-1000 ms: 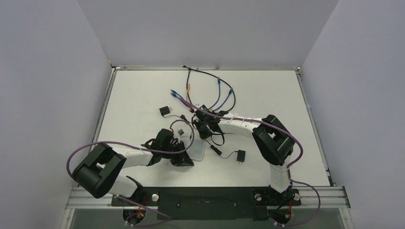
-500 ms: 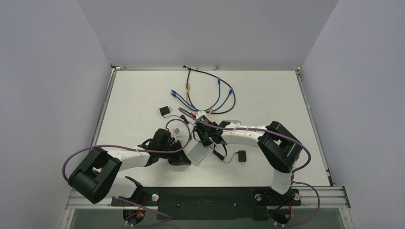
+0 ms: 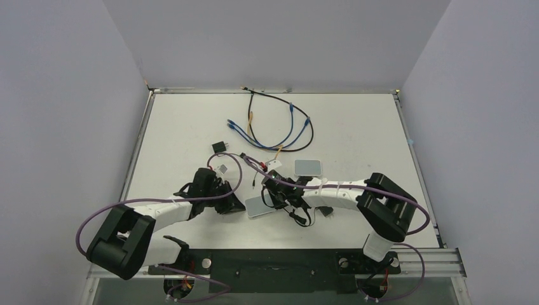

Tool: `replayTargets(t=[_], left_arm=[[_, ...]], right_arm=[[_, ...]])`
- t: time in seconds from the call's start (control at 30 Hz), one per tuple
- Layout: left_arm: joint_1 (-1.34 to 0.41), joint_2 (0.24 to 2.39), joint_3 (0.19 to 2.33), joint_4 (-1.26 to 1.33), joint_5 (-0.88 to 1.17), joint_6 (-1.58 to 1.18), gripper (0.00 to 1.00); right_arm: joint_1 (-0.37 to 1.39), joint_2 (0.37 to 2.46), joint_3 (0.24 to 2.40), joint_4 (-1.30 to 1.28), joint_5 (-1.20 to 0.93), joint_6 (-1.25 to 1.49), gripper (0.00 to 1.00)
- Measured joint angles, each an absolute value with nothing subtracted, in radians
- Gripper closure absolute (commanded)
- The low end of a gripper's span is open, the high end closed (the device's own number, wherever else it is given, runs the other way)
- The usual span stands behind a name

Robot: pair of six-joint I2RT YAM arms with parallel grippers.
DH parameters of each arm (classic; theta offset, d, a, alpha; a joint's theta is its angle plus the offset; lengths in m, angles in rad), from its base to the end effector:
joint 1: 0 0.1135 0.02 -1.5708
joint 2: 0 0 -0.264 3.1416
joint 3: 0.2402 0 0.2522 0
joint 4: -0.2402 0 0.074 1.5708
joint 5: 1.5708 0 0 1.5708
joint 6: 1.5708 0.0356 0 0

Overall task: Insert the plug into the switch port
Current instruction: Adjust the switch port at the center of the board.

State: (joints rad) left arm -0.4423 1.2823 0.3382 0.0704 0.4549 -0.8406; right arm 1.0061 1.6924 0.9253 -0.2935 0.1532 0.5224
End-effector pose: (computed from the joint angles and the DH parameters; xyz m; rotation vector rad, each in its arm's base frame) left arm 0.1787 -0.1020 0.1221 -0.3053 2.6375 -1.0659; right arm 0.1776 0.2702 0.1535 -0.5832 2.5859 0.3314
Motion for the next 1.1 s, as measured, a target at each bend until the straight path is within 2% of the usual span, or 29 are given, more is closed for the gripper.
replayTargets(t=[0.83,1.1], left_arm=[[-0.416,1.365,0.443,0.012,0.467,-0.776,0.97],[-0.402,1.368,0.467,0.009,0.484,-0.762,0.97]], right_arm=[[1.167,1.566,0.814,-0.378,0.178,0.637,1.0],[1.168,1.468,0.751,-0.398,0.184,0.564,1.0]])
